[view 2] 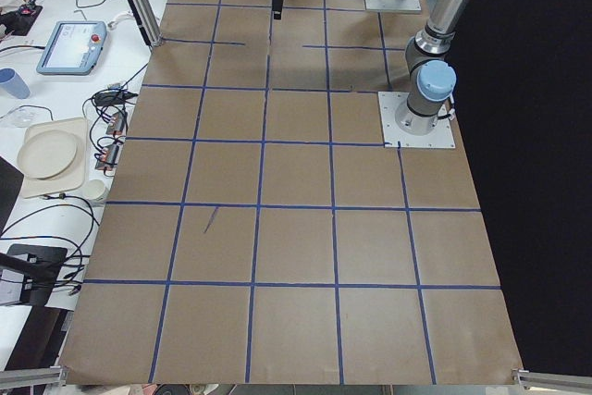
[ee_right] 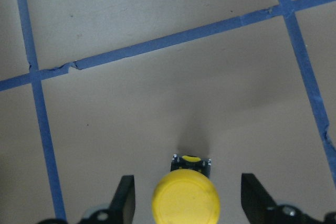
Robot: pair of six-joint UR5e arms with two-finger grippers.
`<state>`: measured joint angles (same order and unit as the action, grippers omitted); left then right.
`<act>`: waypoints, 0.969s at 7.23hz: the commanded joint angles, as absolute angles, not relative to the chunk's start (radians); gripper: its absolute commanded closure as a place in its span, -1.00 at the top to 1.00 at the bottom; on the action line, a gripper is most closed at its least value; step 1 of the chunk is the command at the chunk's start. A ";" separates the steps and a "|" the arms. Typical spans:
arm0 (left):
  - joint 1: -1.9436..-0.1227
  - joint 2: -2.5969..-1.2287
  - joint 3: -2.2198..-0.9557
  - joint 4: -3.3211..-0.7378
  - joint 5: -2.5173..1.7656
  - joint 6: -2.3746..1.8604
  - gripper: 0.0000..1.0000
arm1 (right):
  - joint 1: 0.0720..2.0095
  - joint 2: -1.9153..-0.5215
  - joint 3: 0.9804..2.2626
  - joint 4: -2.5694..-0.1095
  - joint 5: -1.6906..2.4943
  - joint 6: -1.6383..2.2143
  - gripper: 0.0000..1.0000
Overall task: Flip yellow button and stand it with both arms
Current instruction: 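Open the right gripper to release the standing button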
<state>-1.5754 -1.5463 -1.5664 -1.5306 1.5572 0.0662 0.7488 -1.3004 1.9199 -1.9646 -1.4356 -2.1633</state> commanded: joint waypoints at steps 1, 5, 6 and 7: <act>-1.575 -1.546 -1.565 -1.531 1.555 0.066 0.99 | 0.750 -1.334 1.892 -1.924 -1.427 -2.119 0.74; -1.575 -1.555 -1.549 -1.534 1.559 0.061 0.99 | 0.839 -1.570 1.844 -1.669 -1.436 -1.591 0.98; -1.575 -1.558 -1.543 -1.534 1.555 0.051 0.99 | 0.901 -1.657 1.844 -1.602 -1.437 -1.389 0.98; -1.575 -1.560 -1.540 -1.535 1.562 0.051 0.99 | 0.957 -1.734 1.844 -1.586 -1.437 -1.141 0.99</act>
<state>-1.5754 -1.5571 -1.5458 -1.5340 1.5577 0.0549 0.8854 -1.6313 1.8444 -1.6300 -1.4351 -1.4261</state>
